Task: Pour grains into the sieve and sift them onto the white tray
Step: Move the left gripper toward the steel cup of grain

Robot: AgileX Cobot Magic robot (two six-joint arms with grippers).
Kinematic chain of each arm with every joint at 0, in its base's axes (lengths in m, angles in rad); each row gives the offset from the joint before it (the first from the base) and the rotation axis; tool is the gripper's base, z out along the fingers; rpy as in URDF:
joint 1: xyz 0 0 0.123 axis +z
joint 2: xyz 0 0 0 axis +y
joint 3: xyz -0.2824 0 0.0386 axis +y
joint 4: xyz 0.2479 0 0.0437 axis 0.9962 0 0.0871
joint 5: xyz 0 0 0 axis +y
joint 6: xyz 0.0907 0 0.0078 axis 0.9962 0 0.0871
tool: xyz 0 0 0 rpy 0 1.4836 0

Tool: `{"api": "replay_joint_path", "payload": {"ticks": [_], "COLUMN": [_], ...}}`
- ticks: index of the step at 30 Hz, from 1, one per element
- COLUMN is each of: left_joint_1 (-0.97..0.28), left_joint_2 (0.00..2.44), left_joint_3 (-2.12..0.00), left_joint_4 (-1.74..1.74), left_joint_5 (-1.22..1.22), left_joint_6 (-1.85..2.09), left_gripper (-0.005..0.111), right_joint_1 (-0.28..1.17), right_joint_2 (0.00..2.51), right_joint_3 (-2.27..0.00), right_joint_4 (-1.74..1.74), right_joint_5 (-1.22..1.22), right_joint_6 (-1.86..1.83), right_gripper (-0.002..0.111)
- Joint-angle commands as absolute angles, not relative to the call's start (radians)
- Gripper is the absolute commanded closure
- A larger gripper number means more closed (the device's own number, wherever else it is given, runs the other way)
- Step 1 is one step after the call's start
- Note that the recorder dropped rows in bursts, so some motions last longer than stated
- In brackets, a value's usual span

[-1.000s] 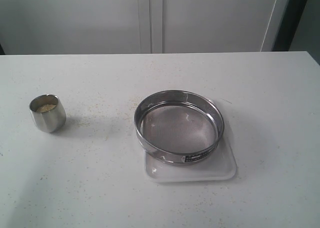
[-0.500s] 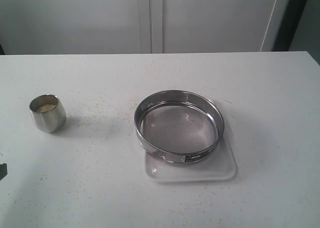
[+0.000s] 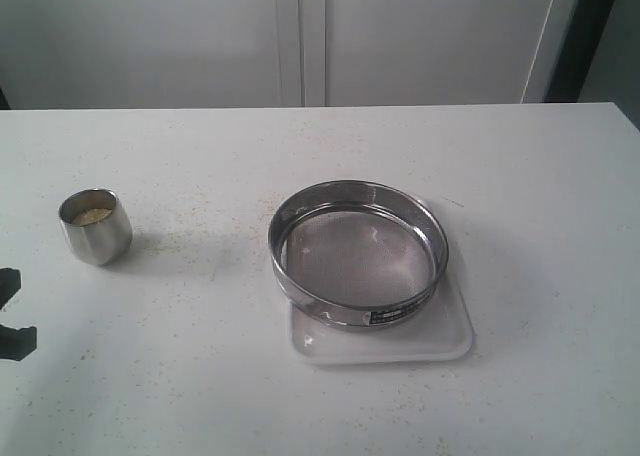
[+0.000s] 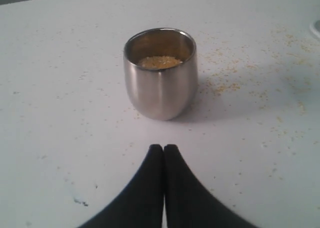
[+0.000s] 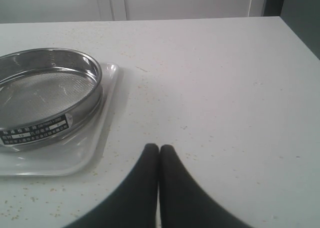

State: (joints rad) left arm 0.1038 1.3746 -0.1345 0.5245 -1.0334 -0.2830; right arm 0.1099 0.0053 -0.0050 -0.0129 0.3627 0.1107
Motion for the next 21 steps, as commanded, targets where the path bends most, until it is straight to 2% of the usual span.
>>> {"api": "replay_joint_path", "payload": {"ticks": [1,15,17,19,21], "left_joint_1": [0.096,0.096,0.096,0.096,0.096], "left_joint_2": [1.439,1.629,1.643,1.65,1.653], "left_joint_3": [-0.188,-0.273,-0.283,-0.295,-0.302], "left_joint_4": [0.596,0.586,0.586,0.586,0.587], "left_joint_5": [-1.056,-1.163,-1.181,-1.21,-1.221], "left_joint_6": [-0.307,-0.315,-0.315,-0.315,-0.32], "left_gripper": [0.107,0.106,0.099,0.087,0.065], "right_joint_1": [0.099,0.099,0.099,0.099,0.099], "right_joint_2": [0.0,0.0,0.0,0.0,0.0], "right_joint_3": [0.0,0.0,0.0,0.0,0.0], "right_joint_4": [-0.011,-0.011,-0.011,-0.011,-0.011], "right_joint_5": [0.351,0.351,0.351,0.351,0.351], "right_joint_6": [0.11,0.11,0.11,0.11,0.11], "right_gripper": [0.108,0.108,0.108,0.108,0.108]}}
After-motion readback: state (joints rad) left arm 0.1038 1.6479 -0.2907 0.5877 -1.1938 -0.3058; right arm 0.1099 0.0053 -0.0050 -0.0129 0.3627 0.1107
